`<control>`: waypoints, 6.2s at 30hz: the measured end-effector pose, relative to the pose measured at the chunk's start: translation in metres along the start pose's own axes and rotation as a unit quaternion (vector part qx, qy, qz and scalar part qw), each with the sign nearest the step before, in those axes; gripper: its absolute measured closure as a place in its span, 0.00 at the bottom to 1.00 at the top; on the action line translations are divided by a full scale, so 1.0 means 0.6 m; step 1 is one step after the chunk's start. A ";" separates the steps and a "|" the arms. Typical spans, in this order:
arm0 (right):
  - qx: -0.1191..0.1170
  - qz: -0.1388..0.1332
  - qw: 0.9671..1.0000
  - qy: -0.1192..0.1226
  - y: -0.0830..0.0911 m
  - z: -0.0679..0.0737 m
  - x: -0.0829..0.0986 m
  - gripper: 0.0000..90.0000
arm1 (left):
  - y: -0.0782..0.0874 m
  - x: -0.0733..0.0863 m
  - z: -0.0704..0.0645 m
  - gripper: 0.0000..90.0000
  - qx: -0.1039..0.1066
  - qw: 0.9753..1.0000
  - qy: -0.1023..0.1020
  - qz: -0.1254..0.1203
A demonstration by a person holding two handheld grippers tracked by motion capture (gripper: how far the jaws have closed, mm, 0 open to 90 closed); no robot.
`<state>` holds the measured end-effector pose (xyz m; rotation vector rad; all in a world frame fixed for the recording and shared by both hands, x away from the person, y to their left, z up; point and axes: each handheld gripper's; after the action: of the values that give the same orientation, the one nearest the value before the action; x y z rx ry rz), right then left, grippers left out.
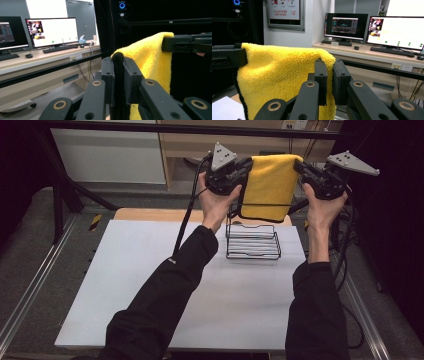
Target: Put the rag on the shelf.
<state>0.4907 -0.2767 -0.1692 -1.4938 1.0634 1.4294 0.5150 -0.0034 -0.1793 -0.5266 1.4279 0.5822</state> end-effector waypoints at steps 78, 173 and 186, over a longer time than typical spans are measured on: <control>-0.081 0.104 0.991 0.014 0.104 0.034 0.155 0.91 | 0.098 0.089 -0.058 0.69 0.079 0.989 0.005 0.121; -0.147 0.242 0.958 -0.042 0.156 0.151 0.364 0.03 | 0.451 0.395 0.061 0.06 0.003 0.955 0.099 0.279; -0.165 0.281 0.944 -0.054 0.180 0.142 0.430 0.01 | 0.505 0.440 0.074 0.09 -0.011 0.952 0.104 0.287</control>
<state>0.3632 -0.2444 -0.4303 -1.3666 1.2923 2.1518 0.3631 0.2692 -0.4362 -0.1825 1.7881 1.0288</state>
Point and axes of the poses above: each handheld gripper's, and its own axes: y roughly backward along the jaws, x roughly out of its underside, z roughly to its left, and after that the axes turned 4 degrees about x, right-handed
